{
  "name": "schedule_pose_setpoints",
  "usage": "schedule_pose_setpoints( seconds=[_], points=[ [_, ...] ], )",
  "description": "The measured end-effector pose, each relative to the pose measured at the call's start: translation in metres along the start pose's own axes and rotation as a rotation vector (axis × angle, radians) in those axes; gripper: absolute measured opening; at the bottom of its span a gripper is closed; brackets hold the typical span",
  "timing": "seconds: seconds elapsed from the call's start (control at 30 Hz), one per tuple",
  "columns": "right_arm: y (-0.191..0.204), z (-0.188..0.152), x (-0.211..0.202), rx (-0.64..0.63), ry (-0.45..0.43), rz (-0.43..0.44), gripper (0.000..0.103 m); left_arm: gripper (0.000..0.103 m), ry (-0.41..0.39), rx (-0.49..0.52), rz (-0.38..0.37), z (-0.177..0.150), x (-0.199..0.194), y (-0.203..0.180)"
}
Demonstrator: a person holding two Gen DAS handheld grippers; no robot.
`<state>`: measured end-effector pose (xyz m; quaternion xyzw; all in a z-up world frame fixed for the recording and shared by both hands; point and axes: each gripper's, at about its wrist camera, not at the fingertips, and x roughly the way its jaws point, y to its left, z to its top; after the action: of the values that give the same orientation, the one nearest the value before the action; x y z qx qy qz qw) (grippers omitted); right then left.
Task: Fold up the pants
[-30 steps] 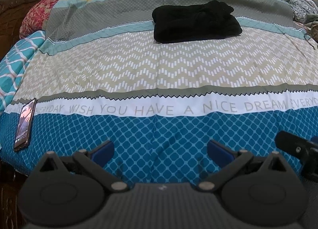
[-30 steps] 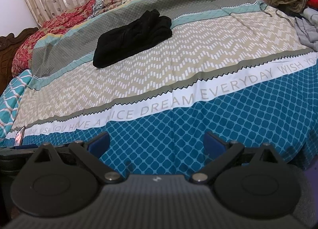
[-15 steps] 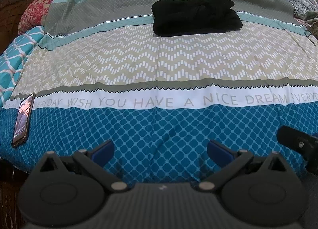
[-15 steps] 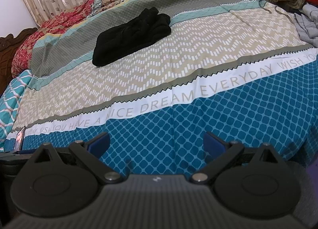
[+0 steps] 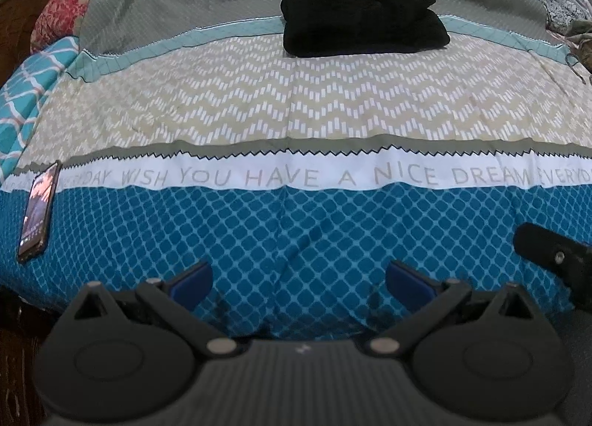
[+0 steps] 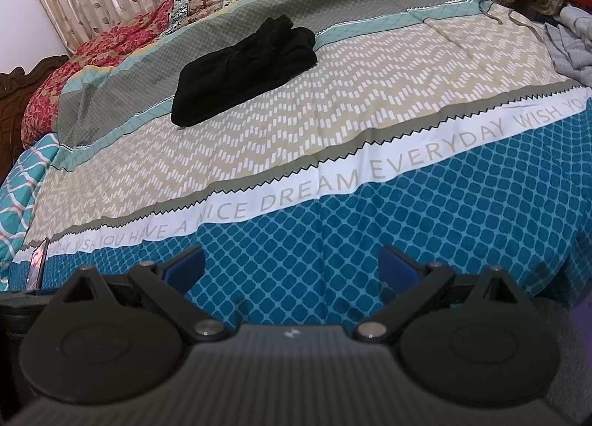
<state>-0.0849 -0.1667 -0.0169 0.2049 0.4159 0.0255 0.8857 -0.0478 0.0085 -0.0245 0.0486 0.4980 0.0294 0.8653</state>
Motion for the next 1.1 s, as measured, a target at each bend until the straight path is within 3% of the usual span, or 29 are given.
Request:
schedule_pose_setpoints(
  seconds=[1.1],
  points=[
    [0.0017,-0.0002,-0.0053,0.015,-0.002,0.009,0.102,0.103,0.002,-0.009,0.038,-0.001,-0.0051,0.0031]
  ],
)
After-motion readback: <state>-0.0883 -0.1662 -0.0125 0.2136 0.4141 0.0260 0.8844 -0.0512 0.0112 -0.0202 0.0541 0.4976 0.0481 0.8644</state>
